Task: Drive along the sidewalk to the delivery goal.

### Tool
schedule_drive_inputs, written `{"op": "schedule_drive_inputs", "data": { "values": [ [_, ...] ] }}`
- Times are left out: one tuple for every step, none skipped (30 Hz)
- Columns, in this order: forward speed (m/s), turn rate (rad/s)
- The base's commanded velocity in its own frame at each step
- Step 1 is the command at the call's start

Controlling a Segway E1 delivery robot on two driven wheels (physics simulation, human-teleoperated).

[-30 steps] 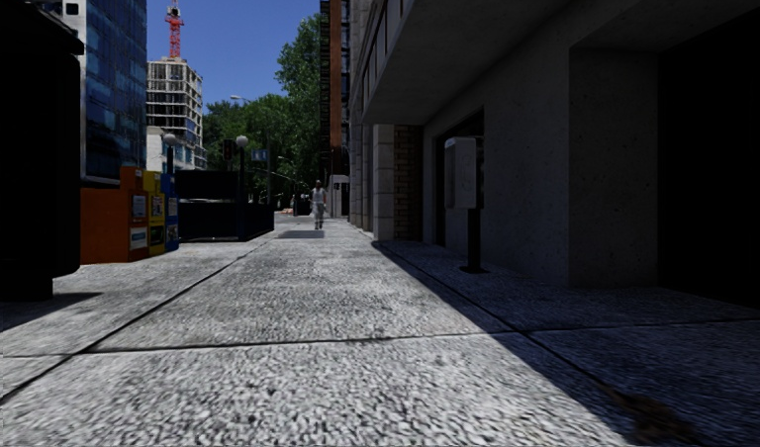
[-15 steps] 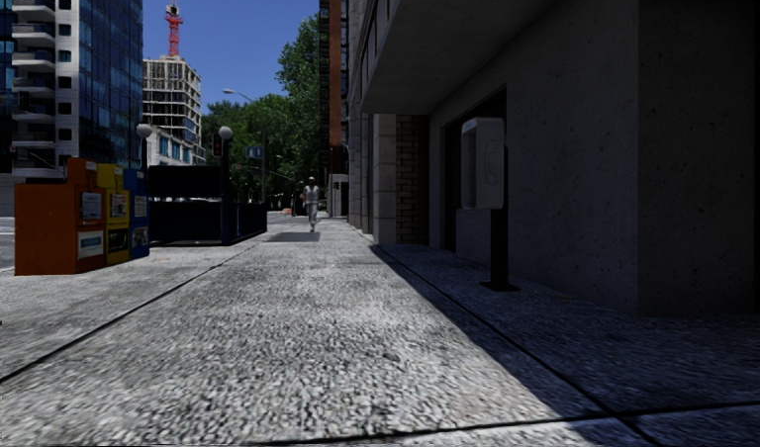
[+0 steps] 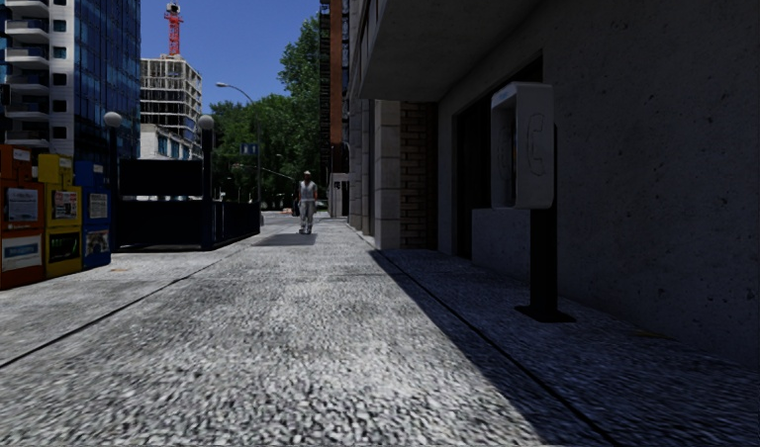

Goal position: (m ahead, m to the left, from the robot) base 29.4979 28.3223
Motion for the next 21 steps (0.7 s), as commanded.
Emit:
{"op": "schedule_drive_inputs", "data": {
  "values": [
    [2.0, 0.0],
    [2.0, 0.0],
    [2.0, 0.0],
    [1.91, 0.0],
    [1.71, 0.0],
    [1.63, 0.0],
    [1.61, 0.0],
    [1.61, 0.0],
    [1.6, 0.05],
    [1.59, 0.13],
    [1.59, 0.16],
    [1.59, 0.17],
    [1.59, 0.17],
    [1.59, 0.09],
    [1.59, 0.0],
    [1.59, 0.0],
    [1.59, 0.0],
    [1.59, 0.0],
    [1.59, 0.0],
    [1.59, 0.0],
    [1.59, 0.0]
  ]
}}
